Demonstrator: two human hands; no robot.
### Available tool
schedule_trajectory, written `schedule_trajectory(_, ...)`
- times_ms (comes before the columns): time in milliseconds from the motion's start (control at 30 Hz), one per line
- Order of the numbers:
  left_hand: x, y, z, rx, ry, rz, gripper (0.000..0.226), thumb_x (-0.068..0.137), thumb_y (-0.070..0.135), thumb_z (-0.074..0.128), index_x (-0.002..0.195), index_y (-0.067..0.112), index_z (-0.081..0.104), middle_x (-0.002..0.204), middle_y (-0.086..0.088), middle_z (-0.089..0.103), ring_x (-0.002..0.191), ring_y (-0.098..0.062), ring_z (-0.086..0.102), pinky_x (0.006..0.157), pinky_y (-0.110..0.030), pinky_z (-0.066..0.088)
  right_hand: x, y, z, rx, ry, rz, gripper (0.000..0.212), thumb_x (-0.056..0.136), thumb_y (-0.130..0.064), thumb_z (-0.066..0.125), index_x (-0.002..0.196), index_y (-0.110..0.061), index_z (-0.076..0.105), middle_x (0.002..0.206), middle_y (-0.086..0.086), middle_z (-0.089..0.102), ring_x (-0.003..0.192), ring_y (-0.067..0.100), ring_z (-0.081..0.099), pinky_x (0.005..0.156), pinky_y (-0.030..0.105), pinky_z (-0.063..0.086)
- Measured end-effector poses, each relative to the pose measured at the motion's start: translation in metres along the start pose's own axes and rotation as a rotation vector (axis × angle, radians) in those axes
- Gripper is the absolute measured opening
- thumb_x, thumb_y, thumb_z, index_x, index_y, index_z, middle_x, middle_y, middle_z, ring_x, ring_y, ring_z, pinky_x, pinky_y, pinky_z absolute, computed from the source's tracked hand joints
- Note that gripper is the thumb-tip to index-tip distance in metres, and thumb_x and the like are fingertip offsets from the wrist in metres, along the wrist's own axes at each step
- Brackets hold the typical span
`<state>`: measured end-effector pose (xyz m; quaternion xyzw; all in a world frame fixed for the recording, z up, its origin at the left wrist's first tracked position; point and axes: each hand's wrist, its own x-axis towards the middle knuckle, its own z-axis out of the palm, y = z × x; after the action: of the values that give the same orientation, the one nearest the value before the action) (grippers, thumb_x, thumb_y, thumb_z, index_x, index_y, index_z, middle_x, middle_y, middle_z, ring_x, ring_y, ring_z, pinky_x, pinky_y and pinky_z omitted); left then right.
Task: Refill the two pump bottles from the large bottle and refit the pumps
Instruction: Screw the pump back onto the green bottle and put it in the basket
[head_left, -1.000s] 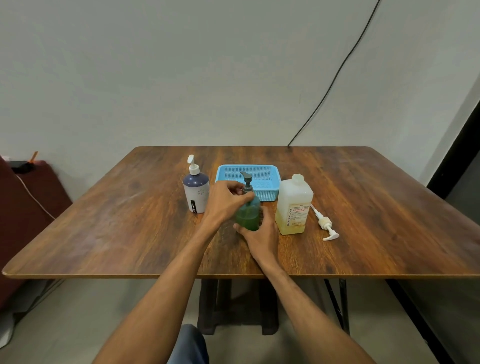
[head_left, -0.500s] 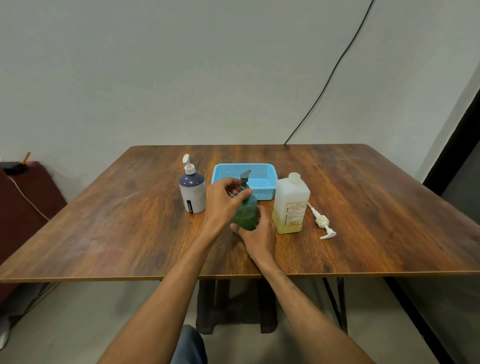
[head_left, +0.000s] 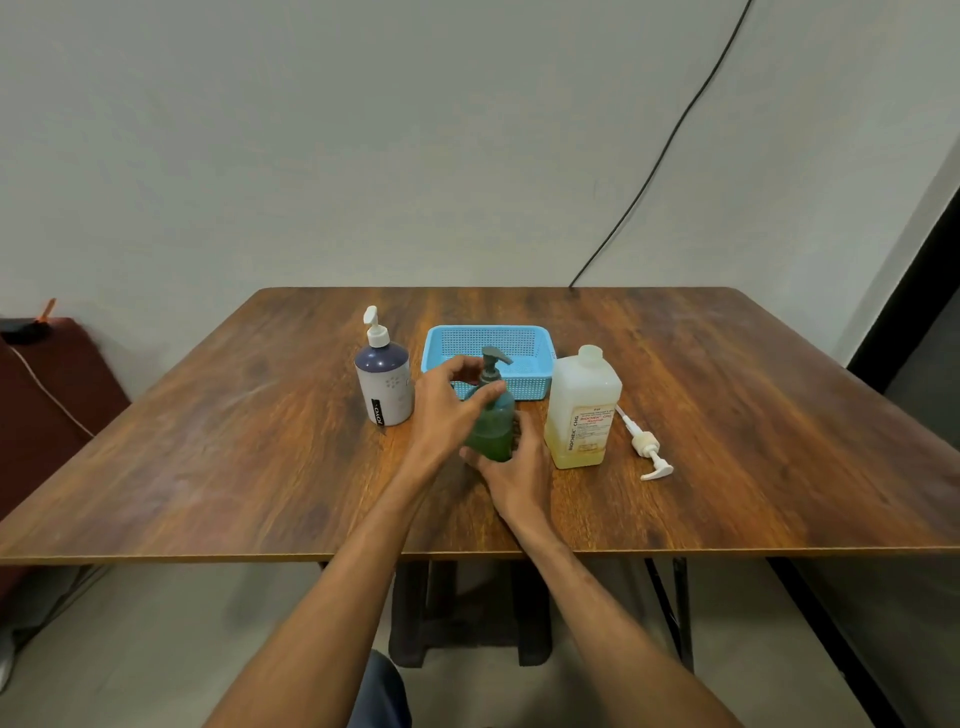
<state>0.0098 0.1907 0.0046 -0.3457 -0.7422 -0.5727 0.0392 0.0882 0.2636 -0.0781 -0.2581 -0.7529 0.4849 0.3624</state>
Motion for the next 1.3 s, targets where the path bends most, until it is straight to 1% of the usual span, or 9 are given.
schedule_trajectory(167,0.001,-0.008,-0.007,-0.139,-0.245,-0.115,0.037,0.095,0.021,0.067,0.13,0.029,0.06,0.137,0.001,0.063,0.13,-0.013,0.056,0.106,-0.043,0.052,0.0,0.0,0.002,-0.013,-0.01,0.006,0.072,0.068,-0.035,0.09,0.128,-0.034,0.05,0.124,-0.01,0.061,0.116,0.012,0.059,0.097,0.042,0.055)
schedule_trajectory(267,-0.005,-0.006,0.007,-0.086,-0.051,-0.133,0.055,0.082,0.041,0.08,0.13,0.024,0.06,0.13,0.005,0.065,0.123,-0.009,0.059,0.1,-0.035,0.055,0.0,-0.001,0.001,-0.001,-0.007,0.009,0.069,0.069,-0.037,0.089,0.126,-0.034,0.051,0.124,-0.011,0.062,0.115,0.009,0.059,0.097,0.04,0.056)
schedule_trajectory(400,-0.01,-0.003,0.018,-0.116,0.19,-0.095,0.041,0.076,0.034,0.087,0.106,0.014,0.068,0.106,0.006,0.071,0.102,-0.006,0.067,0.087,-0.033,0.061,-0.002,-0.002,-0.001,0.013,0.017,-0.002,0.066,0.07,-0.039,0.088,0.125,-0.033,0.052,0.12,-0.011,0.063,0.111,0.007,0.061,0.093,0.039,0.058)
schedule_trajectory(500,-0.009,-0.008,0.01,-0.106,0.076,-0.071,0.038,0.086,0.024,0.079,0.12,0.012,0.07,0.118,0.0,0.072,0.112,-0.011,0.066,0.091,-0.032,0.06,-0.002,-0.001,-0.001,0.012,0.005,0.004,0.069,0.069,-0.038,0.088,0.127,-0.031,0.052,0.121,-0.009,0.064,0.113,0.011,0.061,0.094,0.042,0.057)
schedule_trajectory(633,-0.007,-0.01,0.0,-0.282,-0.131,-0.134,0.054,0.095,0.017,0.068,0.146,0.016,0.05,0.138,-0.006,0.063,0.131,-0.016,0.056,0.104,-0.036,0.053,-0.001,-0.002,0.0,0.001,0.001,-0.01,0.07,0.07,-0.034,0.09,0.129,-0.028,0.053,0.122,-0.009,0.064,0.114,0.011,0.061,0.093,0.042,0.057)
schedule_trajectory(800,-0.009,-0.002,0.013,-0.176,0.138,-0.089,0.05,0.077,0.034,0.085,0.119,0.017,0.064,0.118,0.006,0.069,0.114,-0.007,0.063,0.09,-0.017,0.054,-0.001,-0.003,-0.001,0.011,-0.002,0.015,0.069,0.07,-0.036,0.089,0.128,-0.029,0.052,0.123,-0.008,0.063,0.114,0.01,0.061,0.095,0.041,0.056)
schedule_trajectory(900,-0.009,-0.002,0.015,-0.159,0.18,-0.049,0.036,0.079,0.027,0.085,0.109,0.013,0.07,0.109,0.005,0.072,0.106,-0.008,0.066,0.089,-0.022,0.057,-0.001,-0.003,-0.001,0.018,-0.005,0.007,0.068,0.07,-0.036,0.089,0.127,-0.03,0.053,0.121,-0.008,0.064,0.112,0.012,0.062,0.093,0.042,0.057)
schedule_trajectory(1133,-0.007,-0.003,-0.002,-0.191,-0.111,-0.063,0.037,0.098,0.013,0.062,0.135,0.01,0.061,0.131,-0.002,0.067,0.128,-0.013,0.058,0.104,-0.037,0.054,-0.003,-0.002,-0.002,0.029,0.001,-0.015,0.072,0.068,-0.03,0.091,0.129,-0.03,0.053,0.123,-0.009,0.064,0.114,0.011,0.061,0.093,0.042,0.057)
schedule_trajectory(1300,-0.014,0.003,0.008,-0.186,0.163,-0.101,0.033,0.084,0.023,0.081,0.113,0.014,0.067,0.113,0.002,0.07,0.112,-0.012,0.064,0.094,-0.041,0.057,-0.001,-0.002,-0.003,0.015,-0.015,0.005,0.068,0.069,-0.035,0.09,0.126,-0.032,0.053,0.12,-0.007,0.065,0.112,0.014,0.063,0.092,0.044,0.057)
